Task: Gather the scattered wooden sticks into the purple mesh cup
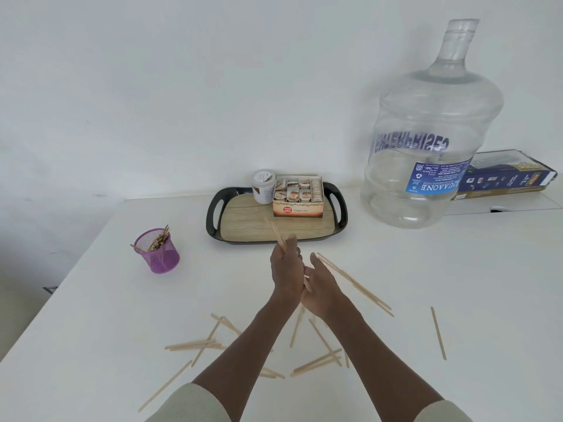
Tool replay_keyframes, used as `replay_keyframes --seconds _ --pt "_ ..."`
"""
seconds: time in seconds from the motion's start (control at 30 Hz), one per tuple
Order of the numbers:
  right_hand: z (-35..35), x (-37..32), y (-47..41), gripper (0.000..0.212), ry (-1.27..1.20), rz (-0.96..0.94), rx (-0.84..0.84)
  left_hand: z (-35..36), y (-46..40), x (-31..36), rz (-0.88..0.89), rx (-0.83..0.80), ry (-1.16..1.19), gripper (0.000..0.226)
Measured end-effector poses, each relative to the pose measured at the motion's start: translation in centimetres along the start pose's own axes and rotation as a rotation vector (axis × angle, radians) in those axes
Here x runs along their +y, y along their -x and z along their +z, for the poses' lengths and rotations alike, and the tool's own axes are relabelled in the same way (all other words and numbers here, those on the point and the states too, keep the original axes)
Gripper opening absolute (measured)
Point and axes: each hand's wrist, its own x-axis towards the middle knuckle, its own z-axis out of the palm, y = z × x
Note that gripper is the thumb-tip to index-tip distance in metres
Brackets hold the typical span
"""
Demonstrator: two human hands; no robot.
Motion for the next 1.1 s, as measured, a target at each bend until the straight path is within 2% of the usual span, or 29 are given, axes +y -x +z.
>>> replay_keyframes --seconds 0.1,0.2,0.27,0.4,0.6,0.83,0.93,1.1 --pt "2.1 -0.1 -0.2 0.051 -0.178 -0.012 -0.198 -0.2 0.8 0.9 0.101 -0.023 -0.052 0.035" --pt "3.8 -0.5 -0.2 0.043 -0.174 -0.071 -0.285 -0.3 1.1 1.8 0.158 -0.03 -0.087 0.042" --pt "4.2 -0.5 -0.2 0.054 -0.194 -0.072 -0.319 -0.4 1.0 2.6 0.172 -0.02 -0.09 0.047" --pt "4.3 0.2 -0.6 0.068 -0.221 -0.036 -0.275 -0.9 0.6 3.3 0.165 0.031 -0.066 0.05" --pt "4.7 1.0 -0.9 0.062 -0.281 -0.042 -0.158 -1.5 0.5 3.1 0.152 -0.023 -0.066 0.044" --pt "6.4 0.5 0.3 0.062 -0.038 -0.088 -0.228 -2.5 0.1 2.4 0.117 -0.037 -0.052 0.043" --pt "6.9 0.4 0.3 0.047 0.043 -0.116 -0.179 -3.0 -0.2 2.4 0.119 -0.012 -0.042 0.035" --pt "7.6 -1.3 0.2 0.052 0.378 -0.323 -0.055 -4.5 -0.7 2.4 0.167 -0.001 -0.08 0.017"
